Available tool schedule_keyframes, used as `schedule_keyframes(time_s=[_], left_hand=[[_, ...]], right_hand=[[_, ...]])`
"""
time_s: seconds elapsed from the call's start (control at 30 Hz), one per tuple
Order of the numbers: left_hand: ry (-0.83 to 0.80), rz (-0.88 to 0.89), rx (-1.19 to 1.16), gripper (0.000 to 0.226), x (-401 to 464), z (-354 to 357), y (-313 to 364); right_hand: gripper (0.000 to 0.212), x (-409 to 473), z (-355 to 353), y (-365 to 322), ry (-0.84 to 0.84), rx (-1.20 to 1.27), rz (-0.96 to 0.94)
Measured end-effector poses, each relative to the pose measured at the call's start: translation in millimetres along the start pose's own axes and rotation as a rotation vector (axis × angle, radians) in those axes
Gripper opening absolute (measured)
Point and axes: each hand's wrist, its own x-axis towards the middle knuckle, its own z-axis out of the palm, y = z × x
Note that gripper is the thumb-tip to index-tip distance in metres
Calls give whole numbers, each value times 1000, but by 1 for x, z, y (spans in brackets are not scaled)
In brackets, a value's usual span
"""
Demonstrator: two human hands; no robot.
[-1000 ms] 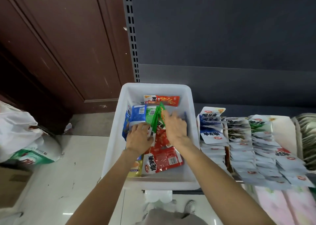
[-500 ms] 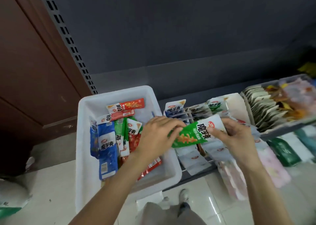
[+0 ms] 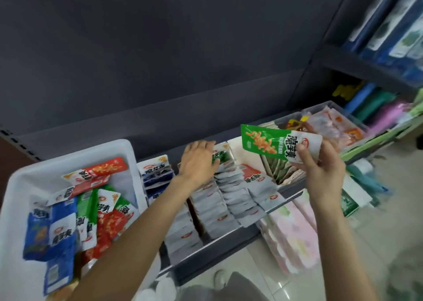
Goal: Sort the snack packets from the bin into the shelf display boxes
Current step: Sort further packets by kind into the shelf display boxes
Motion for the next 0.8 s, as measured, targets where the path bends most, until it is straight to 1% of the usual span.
schedule_keyframes(time_s=[0.07, 0.13, 0.2, 0.27, 0.33, 0.4, 0.47, 0.53, 0.6, 0.63, 0.7, 0.73, 0.8], left_hand=[[-16, -17, 69, 49, 5, 6, 4], [8, 3, 126, 45, 0, 9, 9], [28, 32, 159, 44, -9, 15, 16], [39, 54, 172, 44, -19, 21, 23], [38, 67, 219, 45, -26, 29, 29], [91, 64, 239, 41, -28, 36, 30], [113, 50, 214, 38, -29, 38, 30], [125, 41, 214, 39, -30, 38, 30], [140, 38, 217, 44, -31, 35, 32], [149, 41, 226, 46, -31, 35, 32], [161, 43, 232, 46, -33, 36, 30], [167, 44, 234, 46, -34, 37, 29], [163, 56, 214, 46, -38, 38, 29]], right_hand=[[9, 21, 2, 8, -40, -36, -52], [8, 38, 8, 16, -102, -82, -108], [3, 54, 17, 22, -201, -103, -169], [3, 65, 27, 24, -324, -165, -268], [9, 75, 38, 23, -459, -249, -374], [12, 81, 53, 23, -612, -333, -487], [13, 79, 74, 24, -758, -445, -624], [15, 70, 99, 28, -878, -583, -731], [21, 59, 120, 38, -1018, -740, -765], [25, 56, 128, 43, -1062, -825, -761], [27, 54, 138, 51, -1067, -911, -735], [27, 53, 140, 53, -1058, -919, -730], [23, 49, 139, 57, -1096, -941, -721]])
